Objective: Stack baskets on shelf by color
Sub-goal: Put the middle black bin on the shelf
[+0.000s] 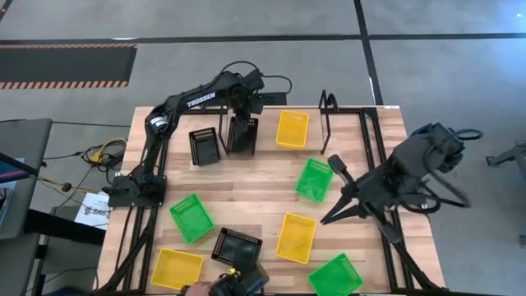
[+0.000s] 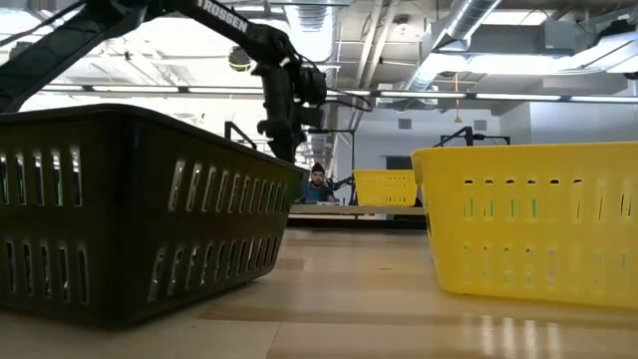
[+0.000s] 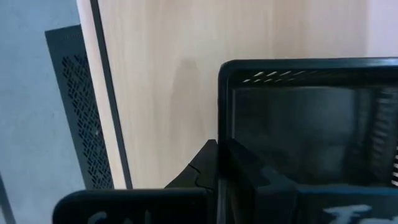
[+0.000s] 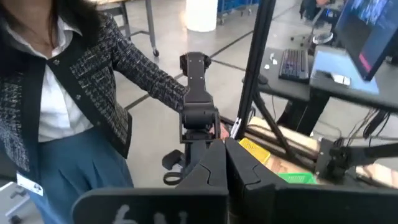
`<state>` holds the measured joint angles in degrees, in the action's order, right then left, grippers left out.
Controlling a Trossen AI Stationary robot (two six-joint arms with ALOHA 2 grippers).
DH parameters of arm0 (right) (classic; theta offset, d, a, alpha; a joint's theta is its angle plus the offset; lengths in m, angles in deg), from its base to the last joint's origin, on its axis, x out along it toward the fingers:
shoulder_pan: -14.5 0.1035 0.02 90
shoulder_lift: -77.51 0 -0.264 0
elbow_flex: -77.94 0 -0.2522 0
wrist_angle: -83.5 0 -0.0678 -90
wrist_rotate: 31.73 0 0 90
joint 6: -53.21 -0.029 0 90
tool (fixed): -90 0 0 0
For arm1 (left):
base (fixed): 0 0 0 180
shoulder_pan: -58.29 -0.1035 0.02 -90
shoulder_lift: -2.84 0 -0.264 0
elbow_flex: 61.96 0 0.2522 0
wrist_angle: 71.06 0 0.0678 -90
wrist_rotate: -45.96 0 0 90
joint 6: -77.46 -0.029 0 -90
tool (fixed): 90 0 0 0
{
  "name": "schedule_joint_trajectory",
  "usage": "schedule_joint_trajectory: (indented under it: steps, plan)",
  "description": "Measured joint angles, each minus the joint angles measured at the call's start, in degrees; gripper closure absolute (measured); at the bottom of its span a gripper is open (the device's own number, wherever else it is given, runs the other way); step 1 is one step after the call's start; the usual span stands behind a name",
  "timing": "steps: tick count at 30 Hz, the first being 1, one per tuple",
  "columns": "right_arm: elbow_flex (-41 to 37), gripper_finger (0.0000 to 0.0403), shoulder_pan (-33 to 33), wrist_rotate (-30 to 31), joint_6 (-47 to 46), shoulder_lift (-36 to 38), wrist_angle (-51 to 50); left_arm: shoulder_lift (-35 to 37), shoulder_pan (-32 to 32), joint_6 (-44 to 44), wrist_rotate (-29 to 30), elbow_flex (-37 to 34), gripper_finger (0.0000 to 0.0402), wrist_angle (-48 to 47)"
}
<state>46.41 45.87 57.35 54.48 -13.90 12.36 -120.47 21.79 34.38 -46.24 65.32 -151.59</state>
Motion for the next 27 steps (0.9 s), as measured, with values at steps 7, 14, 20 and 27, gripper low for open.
schedule_joint_trajectory:
  steps: [7,14,20,27]
  plan:
    - [0.01,0.0396,-0.74,1.11,-1.92,-0.66,1.44,-0.63,-1.26,-1.53,0.48,0.13,0.0401,4.75]
    - [0.03,0.0396,-1.35,1.11,-2.13,-0.12,1.32,-0.52,-3.71,-0.73,-0.67,1.88,0.0401,3.60]
    - [0.03,0.0397,-1.54,1.11,-2.36,-0.05,1.28,-0.52,-4.03,-0.58,-3.30,1.88,0.0401,3.13]
    - [0.03,0.0396,-1.53,1.11,-3.30,-0.03,1.32,-0.52,-4.03,1.50,-3.12,1.88,0.0393,4.85]
